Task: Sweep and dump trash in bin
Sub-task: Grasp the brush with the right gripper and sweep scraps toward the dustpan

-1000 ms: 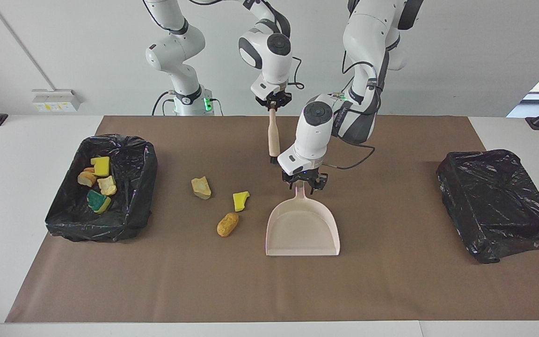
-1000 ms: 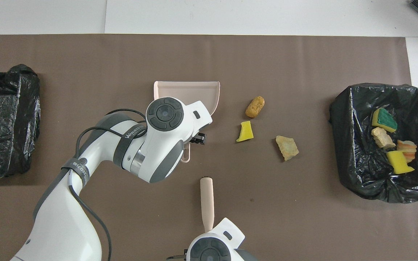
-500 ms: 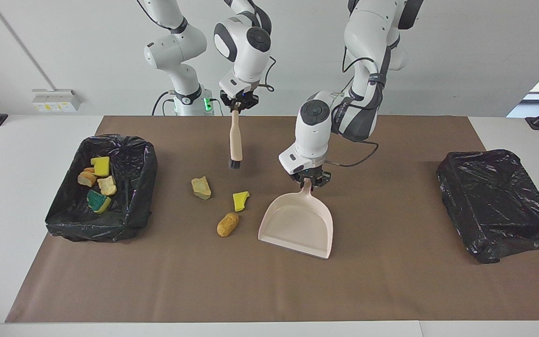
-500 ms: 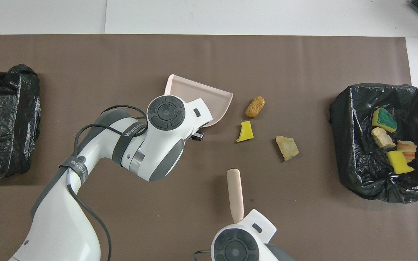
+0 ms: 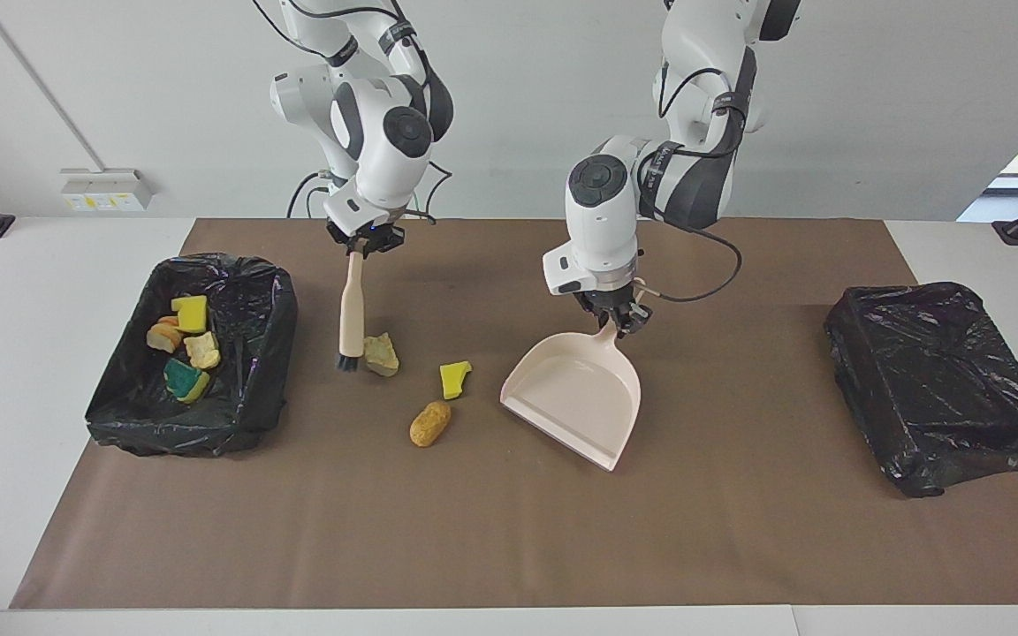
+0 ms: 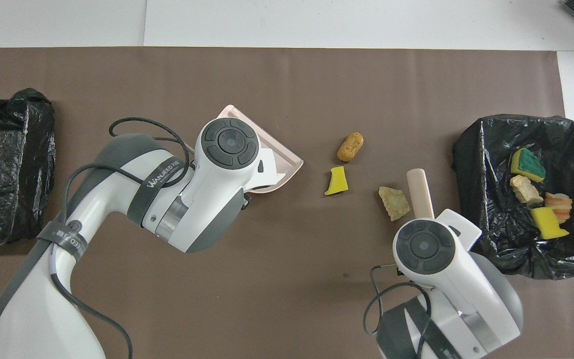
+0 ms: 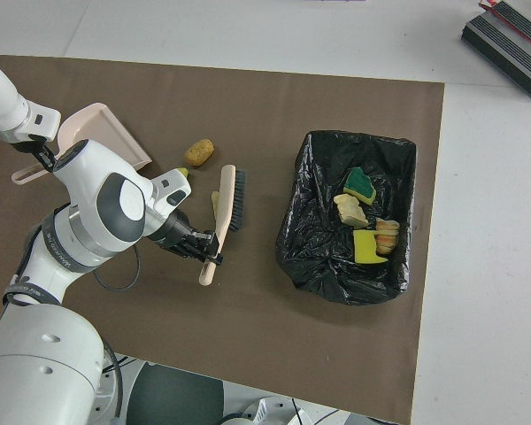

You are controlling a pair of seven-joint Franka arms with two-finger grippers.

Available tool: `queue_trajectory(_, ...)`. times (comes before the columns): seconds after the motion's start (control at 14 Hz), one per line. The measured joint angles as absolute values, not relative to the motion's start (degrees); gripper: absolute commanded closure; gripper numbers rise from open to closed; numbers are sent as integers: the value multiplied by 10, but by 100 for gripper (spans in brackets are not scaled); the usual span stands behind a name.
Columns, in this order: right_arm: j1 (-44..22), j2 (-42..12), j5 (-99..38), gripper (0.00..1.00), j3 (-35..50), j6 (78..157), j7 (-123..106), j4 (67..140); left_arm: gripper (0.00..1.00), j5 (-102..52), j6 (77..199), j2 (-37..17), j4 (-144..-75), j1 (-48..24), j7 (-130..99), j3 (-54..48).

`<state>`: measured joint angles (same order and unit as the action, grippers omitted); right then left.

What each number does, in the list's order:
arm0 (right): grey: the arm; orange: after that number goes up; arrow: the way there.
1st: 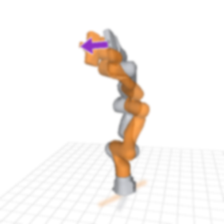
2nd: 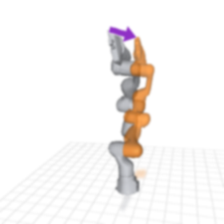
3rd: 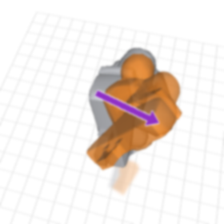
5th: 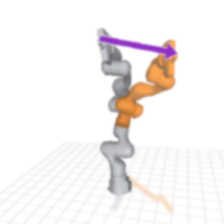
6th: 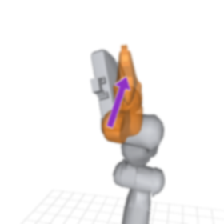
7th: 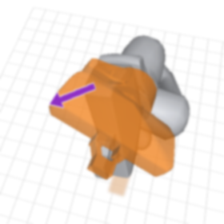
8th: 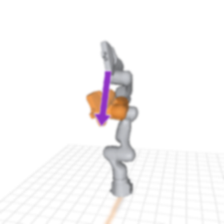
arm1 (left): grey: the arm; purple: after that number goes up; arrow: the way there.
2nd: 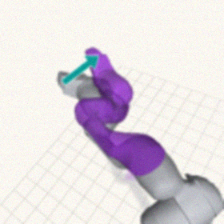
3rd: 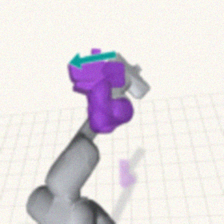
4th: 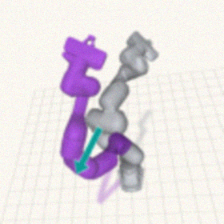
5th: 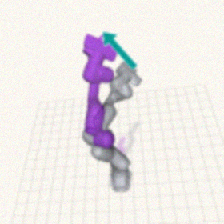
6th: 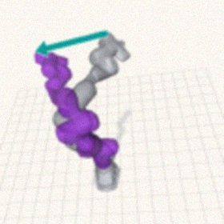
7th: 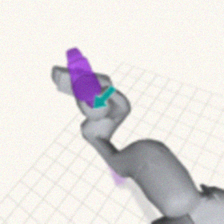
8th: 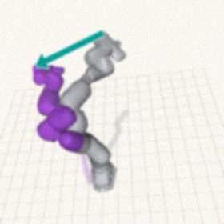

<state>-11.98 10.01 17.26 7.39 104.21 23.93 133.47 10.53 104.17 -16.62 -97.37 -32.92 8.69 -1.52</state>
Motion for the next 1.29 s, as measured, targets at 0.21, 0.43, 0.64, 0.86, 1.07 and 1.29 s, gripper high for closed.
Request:
queue_trajectory(0.21,-86,67,173,100,74,1076,203,1338,100,107,1021,-166,-975,-331,216,-17)
queue_trajectory(0.43,-91,24,158,100,82,1114,203,1339,100,108,1017,-166,-978,-332,311,-17)
queue_trajectory(0.64,-103,17,89,100,84,1120,181,1334,100,109,1023,-167,-985,-336,342,-18)
queue_trajectory(0.86,-137,14,32,100,85,1130,170,1327,100,122,1050,-167,-1002,-354,355,-20)
queue_trajectory(1.07,-171,-7,-12,100,86,1160,170,1321,100,151,1060,-167,-1016,-367,360,-21)
queue_trajectory(1.29,-195,-24,-74,100,86,1174,170,1299,100,159,1070,-167,-1039,-377,362,-22)
